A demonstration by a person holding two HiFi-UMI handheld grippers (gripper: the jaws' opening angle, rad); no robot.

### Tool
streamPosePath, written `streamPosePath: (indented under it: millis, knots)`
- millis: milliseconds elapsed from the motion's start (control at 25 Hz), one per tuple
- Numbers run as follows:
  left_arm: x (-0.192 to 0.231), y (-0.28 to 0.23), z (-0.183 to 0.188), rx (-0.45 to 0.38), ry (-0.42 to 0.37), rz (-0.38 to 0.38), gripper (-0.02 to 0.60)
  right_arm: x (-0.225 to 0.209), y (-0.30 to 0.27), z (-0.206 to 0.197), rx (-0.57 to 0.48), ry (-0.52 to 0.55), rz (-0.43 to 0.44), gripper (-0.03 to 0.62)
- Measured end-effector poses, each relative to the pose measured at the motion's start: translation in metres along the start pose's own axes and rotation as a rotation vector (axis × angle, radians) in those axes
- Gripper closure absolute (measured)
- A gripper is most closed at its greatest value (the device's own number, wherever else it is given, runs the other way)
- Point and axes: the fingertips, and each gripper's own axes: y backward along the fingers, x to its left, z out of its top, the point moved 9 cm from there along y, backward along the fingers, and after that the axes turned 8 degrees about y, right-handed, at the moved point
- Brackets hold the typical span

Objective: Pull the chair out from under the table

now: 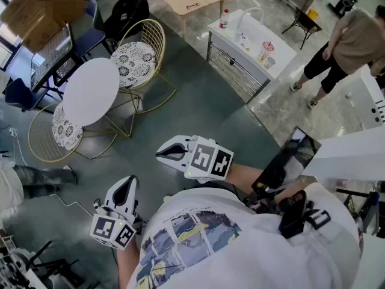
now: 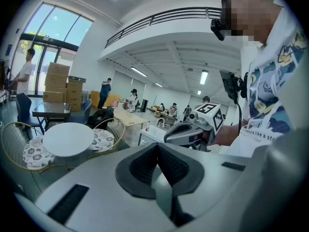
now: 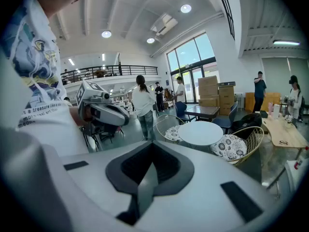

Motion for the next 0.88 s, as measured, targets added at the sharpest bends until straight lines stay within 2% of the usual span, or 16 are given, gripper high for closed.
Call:
streamPosePath:
  millis: [360,680,880]
  knots:
    - [0.036,0.063,-0.015,-0.037,0.015,0.038,0.572,0.033,-0.061,0.033,0.021,0.036,0.05,0.583]
    - [0.078,0.132,-0.032,-0.092,0.035,0.096,0.571,0.073,-0.125,0.065,0.005,0.077,0.044,0.576]
    - [0.099,0.169,-0.055,-0.097,0.052,0.161,0.571,0.093,-0.162,0.072,-0.048,0.077,0.054,0.456]
